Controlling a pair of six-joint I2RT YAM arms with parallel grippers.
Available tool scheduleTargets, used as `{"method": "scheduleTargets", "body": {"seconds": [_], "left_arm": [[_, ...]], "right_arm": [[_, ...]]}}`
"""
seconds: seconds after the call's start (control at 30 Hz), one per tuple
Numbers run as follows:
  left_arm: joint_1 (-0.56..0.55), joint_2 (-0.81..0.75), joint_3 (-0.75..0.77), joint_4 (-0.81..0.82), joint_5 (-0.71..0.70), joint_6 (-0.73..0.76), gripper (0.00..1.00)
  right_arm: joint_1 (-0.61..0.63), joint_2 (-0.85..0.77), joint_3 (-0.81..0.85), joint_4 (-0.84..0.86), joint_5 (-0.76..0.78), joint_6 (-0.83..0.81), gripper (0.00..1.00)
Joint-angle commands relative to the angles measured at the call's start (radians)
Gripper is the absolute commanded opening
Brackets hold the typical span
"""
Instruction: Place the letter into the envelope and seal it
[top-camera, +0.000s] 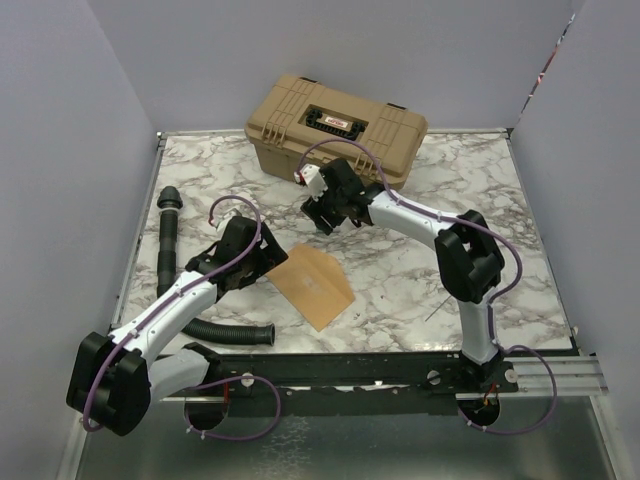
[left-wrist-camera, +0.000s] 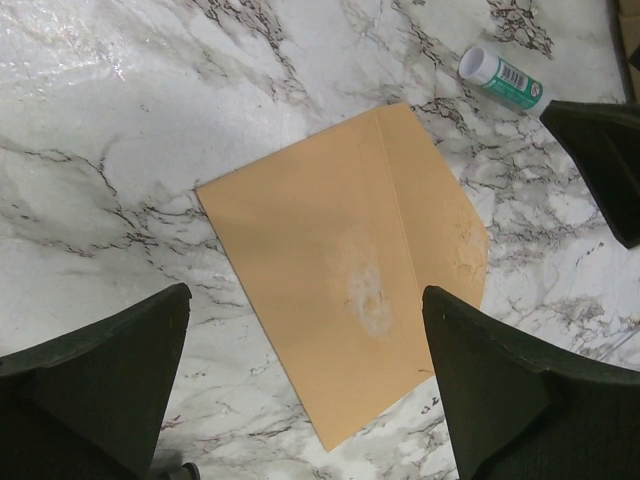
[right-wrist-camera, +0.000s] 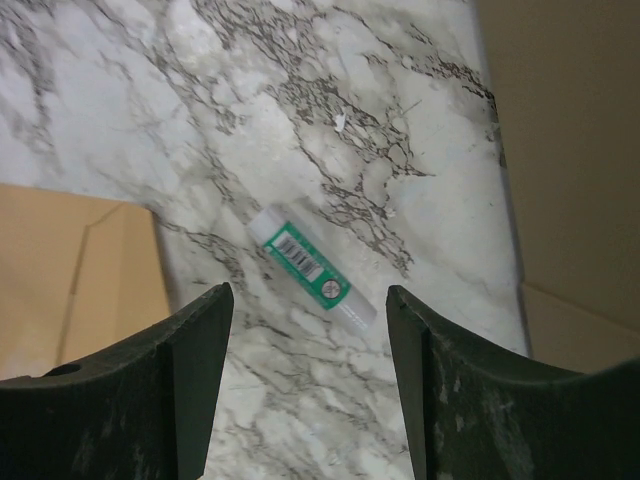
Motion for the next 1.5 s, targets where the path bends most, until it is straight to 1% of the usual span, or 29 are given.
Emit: {"method": "scheduleTargets", "body": {"seconds": [0.0,0.13,0.3,0.5,0.67,0.73,0.8,0.83,0.9,1.07,1.17,1.33,1.4,1.47], "left_arm": [[0.009,0.0,0.031,0.001,0.05,0.035,0.99],[0.017,0.02,0.043,0.0,0.059,0.051,0.99],[0.03,0.033,0.063,0.0,0.064,0.07,0.99],[0.053,0.04,0.084,0.0,0.064,0.101,0.99],[0.063,0.028,0.084,0.005,0.075,0.098,0.99],[0.065,0.023,0.085,0.007,0.079,0.092,0.99],[0.066,0.019,0.091,0.009,0.084,0.086,0.99],[0.066,0.015,0.097,0.009,0.086,0.083,0.99],[0.067,0.007,0.113,0.013,0.085,0.083,0.99],[0.066,-0.013,0.192,0.063,0.115,0.117,0.99],[0.068,-0.011,0.25,0.143,0.223,0.166,0.99],[0.069,0.047,0.353,0.199,0.4,0.151,0.99],[0.07,0.058,0.374,0.206,0.439,0.133,0.98],[0.069,0.053,0.385,0.221,0.464,0.116,0.98]], "right_arm": [[-0.01,0.077,0.051,-0.091,-0.019,-0.157,0.66],[-0.02,0.108,0.087,-0.153,-0.091,-0.209,0.62],[-0.021,0.112,0.063,-0.177,-0.141,-0.232,0.58],[-0.02,0.148,0.06,-0.211,-0.163,-0.229,0.46],[-0.021,0.162,0.054,-0.213,-0.158,-0.196,0.46],[-0.021,0.166,0.075,-0.214,-0.141,-0.167,0.34],[-0.021,0.159,0.096,-0.215,-0.133,-0.148,0.18],[-0.02,0.145,0.094,-0.199,-0.133,-0.136,0.15],[-0.021,0.095,0.067,-0.14,-0.141,-0.114,0.11],[-0.021,-0.069,0.027,-0.024,-0.202,-0.003,0.09],[-0.021,-0.172,0.016,0.021,-0.322,0.069,0.09],[-0.021,-0.325,-0.082,0.161,-0.498,0.199,0.09],[-0.021,-0.37,-0.119,0.21,-0.556,0.23,0.1],[-0.02,-0.391,-0.124,0.212,-0.61,0.24,0.11]]}}
